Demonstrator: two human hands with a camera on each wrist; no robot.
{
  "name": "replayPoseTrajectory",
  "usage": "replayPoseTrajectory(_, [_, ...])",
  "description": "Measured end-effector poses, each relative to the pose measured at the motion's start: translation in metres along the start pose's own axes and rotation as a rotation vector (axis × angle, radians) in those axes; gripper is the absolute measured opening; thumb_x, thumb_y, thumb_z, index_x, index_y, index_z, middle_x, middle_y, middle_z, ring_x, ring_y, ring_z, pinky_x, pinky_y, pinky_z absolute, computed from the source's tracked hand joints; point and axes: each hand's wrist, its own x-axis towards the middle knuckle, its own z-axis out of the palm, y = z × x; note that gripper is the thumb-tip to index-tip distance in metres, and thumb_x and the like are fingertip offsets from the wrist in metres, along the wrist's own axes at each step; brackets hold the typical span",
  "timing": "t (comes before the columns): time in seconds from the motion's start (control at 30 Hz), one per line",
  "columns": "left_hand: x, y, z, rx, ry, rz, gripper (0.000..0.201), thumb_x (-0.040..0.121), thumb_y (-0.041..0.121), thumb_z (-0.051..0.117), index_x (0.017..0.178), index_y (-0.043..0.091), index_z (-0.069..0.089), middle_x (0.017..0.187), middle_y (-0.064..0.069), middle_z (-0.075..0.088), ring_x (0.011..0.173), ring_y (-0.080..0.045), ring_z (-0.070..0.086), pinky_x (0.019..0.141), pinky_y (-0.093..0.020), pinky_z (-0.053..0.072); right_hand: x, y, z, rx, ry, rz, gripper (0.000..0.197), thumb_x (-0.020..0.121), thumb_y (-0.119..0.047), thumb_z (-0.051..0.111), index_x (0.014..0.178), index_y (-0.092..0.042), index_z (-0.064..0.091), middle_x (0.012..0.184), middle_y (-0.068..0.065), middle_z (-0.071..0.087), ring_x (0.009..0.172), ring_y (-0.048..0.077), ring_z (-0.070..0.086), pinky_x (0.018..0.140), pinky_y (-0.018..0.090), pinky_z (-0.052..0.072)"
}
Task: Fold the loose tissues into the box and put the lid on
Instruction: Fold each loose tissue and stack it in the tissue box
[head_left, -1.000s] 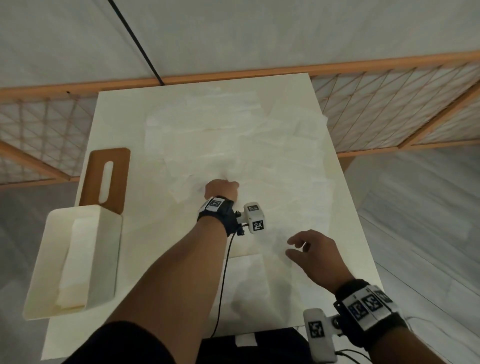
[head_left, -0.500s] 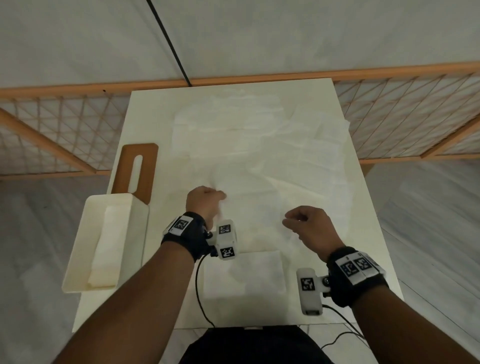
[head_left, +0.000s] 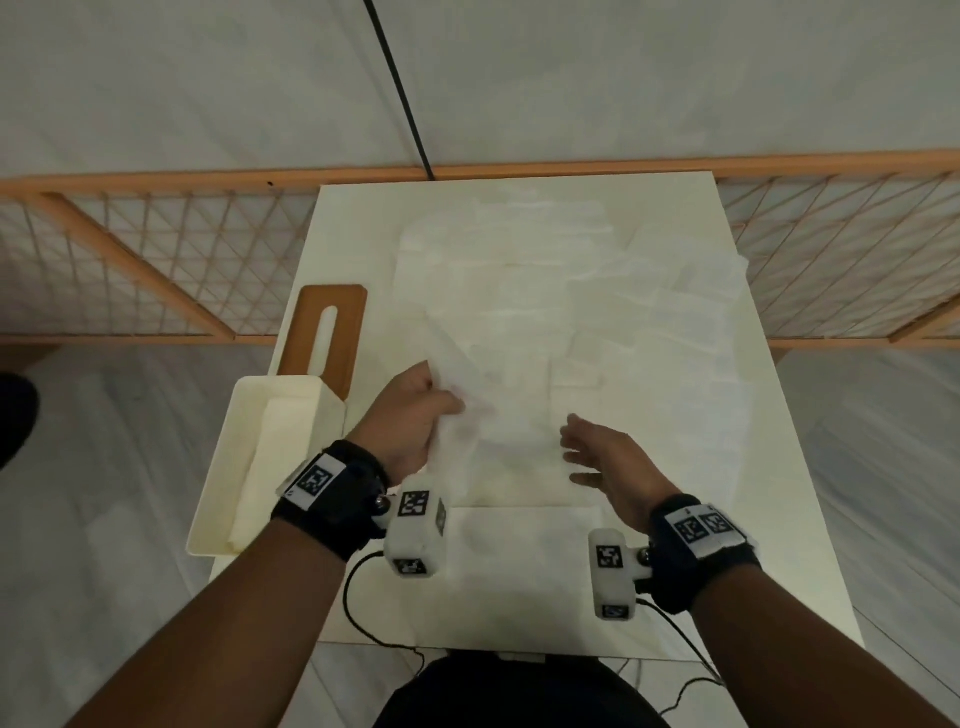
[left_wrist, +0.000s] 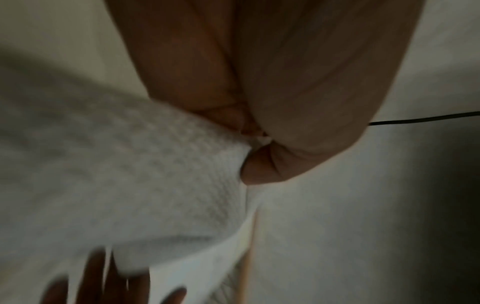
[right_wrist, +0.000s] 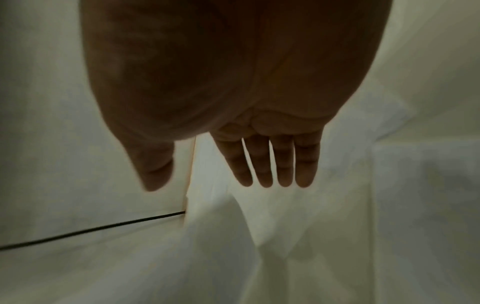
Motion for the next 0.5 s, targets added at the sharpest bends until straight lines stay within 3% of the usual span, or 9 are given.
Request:
replayPoseTrajectory(0.1, [-0.020,0.017,-0.008,-0.087,-0.079,0.060,0.035,0.086,-0.015,0.052,0.113,0.004,0.063,0.109,-0.015,0.072,0.100,-0.028,0.070,0.084,-0.037,0.059,-0.018,-0.024,0.019,0.284,-0.221,0.012,0.055,0.085,-0.053,0.060,0.127,-0.018,0.065,0.127,0.008,0.069,0.117,0.025,0.065,0.099,0.042,0.053])
replayPoseTrajectory(0.2, [-0.034,0.020,-0.022,-0.124,-0.108,0.082,0.043,0.085,-0.011,0.056,0.126,0.003,0.061,0.123,-0.017,0.068,0.112,-0.031,0.066,0.093,-0.043,0.055,-0.035,-0.046,0.029,0.427,-0.384,-0.073,0.051,0.088,-0.035,0.070,0.129,-0.005,0.062,0.126,0.021,0.067,0.111,0.034,0.067,0.087,0.042,0.058])
replayPoseTrajectory(0.33, [-0.045,0.011,-0.036,-0.056,0.017,0.083,0.034,0.094,-0.010,0.050,0.111,0.013,0.068,0.110,-0.008,0.075,0.100,-0.025,0.071,0.079,-0.036,0.060,-0.043,-0.060,0.025,0.293,-0.264,-0.264,0.037,0.081,0.002,0.068,0.118,0.003,0.066,0.119,0.022,0.069,0.112,0.039,0.066,0.095,0.047,0.056])
replayPoseTrajectory(0.5, [-0.054,0.003,-0.044,0.157,0.011,0.128,0.027,0.097,-0.003,0.053,0.110,0.012,0.071,0.107,-0.007,0.076,0.098,-0.027,0.072,0.076,-0.039,0.061,-0.053,-0.065,0.005,0.162,-0.168,-0.347,0.019,0.084,0.001,0.065,0.101,0.002,0.074,0.109,0.025,0.072,0.099,0.038,0.070,0.089,0.048,0.057])
